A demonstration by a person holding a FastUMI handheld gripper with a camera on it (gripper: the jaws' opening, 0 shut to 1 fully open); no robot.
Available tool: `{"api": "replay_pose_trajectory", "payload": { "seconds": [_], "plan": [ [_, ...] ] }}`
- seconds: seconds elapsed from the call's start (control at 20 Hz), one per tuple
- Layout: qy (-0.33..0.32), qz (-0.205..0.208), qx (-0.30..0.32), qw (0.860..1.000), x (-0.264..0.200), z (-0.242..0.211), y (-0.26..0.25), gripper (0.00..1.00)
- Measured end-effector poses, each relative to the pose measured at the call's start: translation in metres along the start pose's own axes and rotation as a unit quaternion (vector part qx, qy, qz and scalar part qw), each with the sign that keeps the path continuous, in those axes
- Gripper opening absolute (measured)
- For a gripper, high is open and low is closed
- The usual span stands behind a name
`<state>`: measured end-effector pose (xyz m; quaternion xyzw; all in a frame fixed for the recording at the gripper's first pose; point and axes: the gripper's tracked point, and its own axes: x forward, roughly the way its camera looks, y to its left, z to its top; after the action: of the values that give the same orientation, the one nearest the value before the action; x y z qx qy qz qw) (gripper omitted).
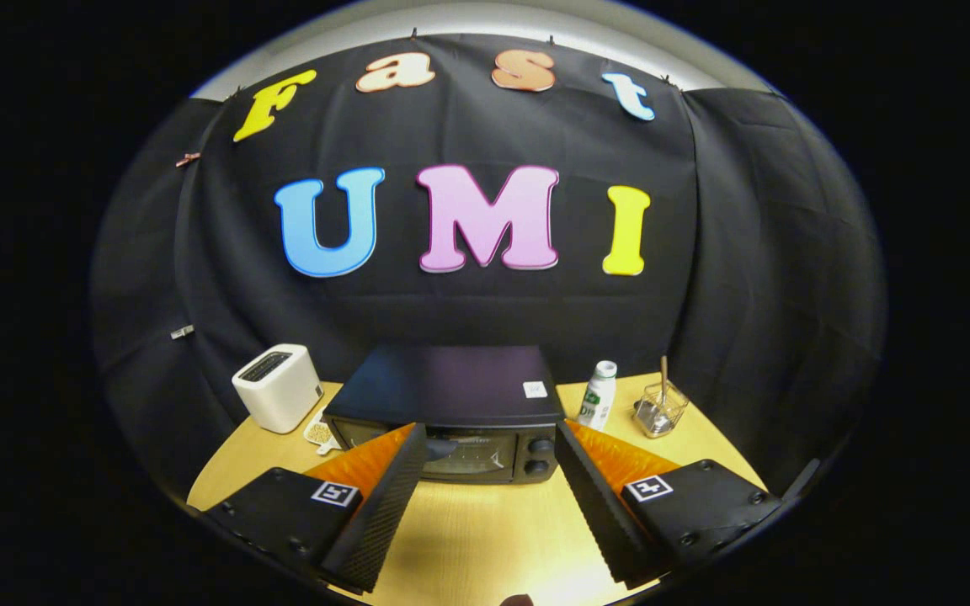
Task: Open the toaster oven, put the food inside, and close the toaster oven door.
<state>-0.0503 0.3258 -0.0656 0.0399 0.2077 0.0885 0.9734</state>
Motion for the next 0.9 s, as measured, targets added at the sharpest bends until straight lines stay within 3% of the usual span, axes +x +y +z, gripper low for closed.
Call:
{"api": "replay_pose_trajectory", "payload": {
  "seconds": [0.35,0.65,0.9],
  "plan": [
    [-0.093,-0.013,0.020,0.995,-0.072,0.076,-0.088,0.98],
    [-0.121,-0.044,0.031,0.991,-0.095,0.085,-0.164,0.98],
    [-0.149,-0.052,0.005,0.987,-0.107,0.092,-0.187,0.98]
  ]
}}
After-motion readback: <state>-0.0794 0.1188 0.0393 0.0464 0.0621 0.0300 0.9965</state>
